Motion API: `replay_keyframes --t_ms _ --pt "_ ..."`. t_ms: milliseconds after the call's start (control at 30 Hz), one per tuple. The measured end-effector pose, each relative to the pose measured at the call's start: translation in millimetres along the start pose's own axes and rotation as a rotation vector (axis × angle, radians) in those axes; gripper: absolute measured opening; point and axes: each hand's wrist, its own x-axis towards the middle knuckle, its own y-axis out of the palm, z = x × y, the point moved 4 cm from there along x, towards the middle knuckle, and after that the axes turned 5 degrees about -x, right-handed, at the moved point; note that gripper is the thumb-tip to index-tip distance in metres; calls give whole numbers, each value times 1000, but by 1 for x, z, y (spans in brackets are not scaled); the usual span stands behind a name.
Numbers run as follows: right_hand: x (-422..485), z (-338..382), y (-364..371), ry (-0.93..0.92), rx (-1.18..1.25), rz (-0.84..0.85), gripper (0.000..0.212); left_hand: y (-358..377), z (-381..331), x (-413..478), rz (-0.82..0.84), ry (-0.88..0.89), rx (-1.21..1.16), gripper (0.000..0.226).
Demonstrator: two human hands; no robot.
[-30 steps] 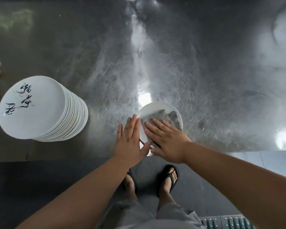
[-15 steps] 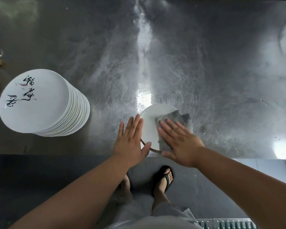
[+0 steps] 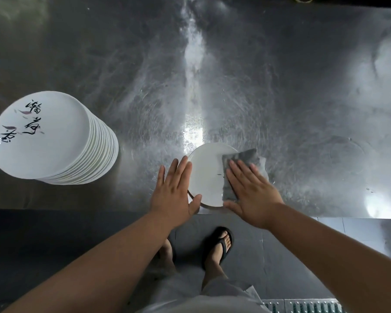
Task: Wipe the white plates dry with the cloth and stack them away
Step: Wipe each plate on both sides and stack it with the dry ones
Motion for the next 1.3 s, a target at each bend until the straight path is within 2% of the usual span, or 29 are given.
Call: replay_keyframes --t_ms 100,233,300,433,567,733,800,900,1000,1067,1133,1200,1300 --pt "39 10 -13 47 17 -18 93 0 -1 -1 3 -1 2 90" --pt "75 40 -21 -125 17 -7 89 -1 -3 0 24 -23 27 87" --pt "76 34 -24 -145 -8 1 88 -2 -3 0 41 -25 40 88" --pt "42 4 -15 42 -17 19 91 -2 -3 0 27 -21 27 91" --pt "33 12 -12 164 27 55 97 0 -2 -1 -1 -3 29 90" --pt "77 30 -29 -57 44 9 90 -1 -2 1 25 -34 35 90" --pt "70 25 -26 -6 45 18 90 -1 -2 0 9 -36 25 90" --pt "29 23 -12 175 73 25 92 -2 -3 -1 -44 -30 -26 90" --pt "-2 33 2 265 130 90 98 -3 -3 -1 -18 -23 -26 92" --pt "2 29 0 234 165 52 97 -5 -5 -4 -26 56 -5 89" --pt "19 13 -12 120 150 -20 94 -14 -10 1 -72 198 15 67" --pt "42 -2 -27 -29 64 -38 92 -27 -8 18 -111 210 51 55" --pt "73 -7 -43 -141 -47 -22 95 -34 6 44 -7 70 118 78"
